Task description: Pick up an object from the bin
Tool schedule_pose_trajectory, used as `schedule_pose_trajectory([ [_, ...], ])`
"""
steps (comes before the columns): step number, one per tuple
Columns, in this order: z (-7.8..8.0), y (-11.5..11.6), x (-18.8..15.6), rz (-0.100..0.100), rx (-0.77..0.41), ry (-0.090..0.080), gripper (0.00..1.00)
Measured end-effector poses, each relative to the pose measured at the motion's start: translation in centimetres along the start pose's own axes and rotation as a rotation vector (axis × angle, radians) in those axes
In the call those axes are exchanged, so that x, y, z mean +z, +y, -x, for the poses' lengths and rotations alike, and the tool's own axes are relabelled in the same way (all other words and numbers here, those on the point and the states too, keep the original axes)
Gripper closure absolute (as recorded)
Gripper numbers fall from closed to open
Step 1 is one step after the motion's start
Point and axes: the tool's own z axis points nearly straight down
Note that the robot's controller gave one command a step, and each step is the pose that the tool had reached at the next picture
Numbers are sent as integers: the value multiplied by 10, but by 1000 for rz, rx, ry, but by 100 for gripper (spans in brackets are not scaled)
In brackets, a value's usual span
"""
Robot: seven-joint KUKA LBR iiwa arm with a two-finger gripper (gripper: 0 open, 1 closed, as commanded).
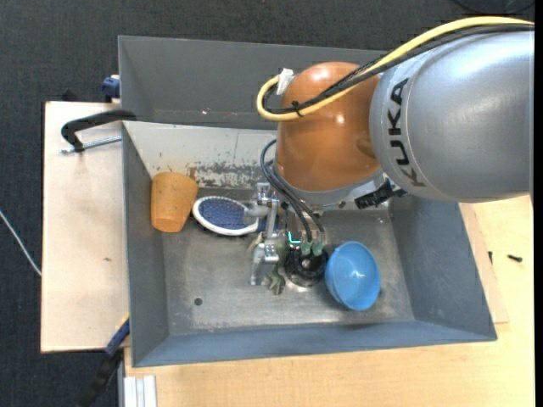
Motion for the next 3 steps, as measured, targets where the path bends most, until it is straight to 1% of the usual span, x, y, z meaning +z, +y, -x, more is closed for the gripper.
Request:
schedule_pose_trajectory([
  [1, 39, -73, 110, 2, -380, -29, 0],
  [2, 78, -131, 101, -4, -736, -14, 0],
  [3, 53, -187, 101, -3, -818, -9, 0],
])
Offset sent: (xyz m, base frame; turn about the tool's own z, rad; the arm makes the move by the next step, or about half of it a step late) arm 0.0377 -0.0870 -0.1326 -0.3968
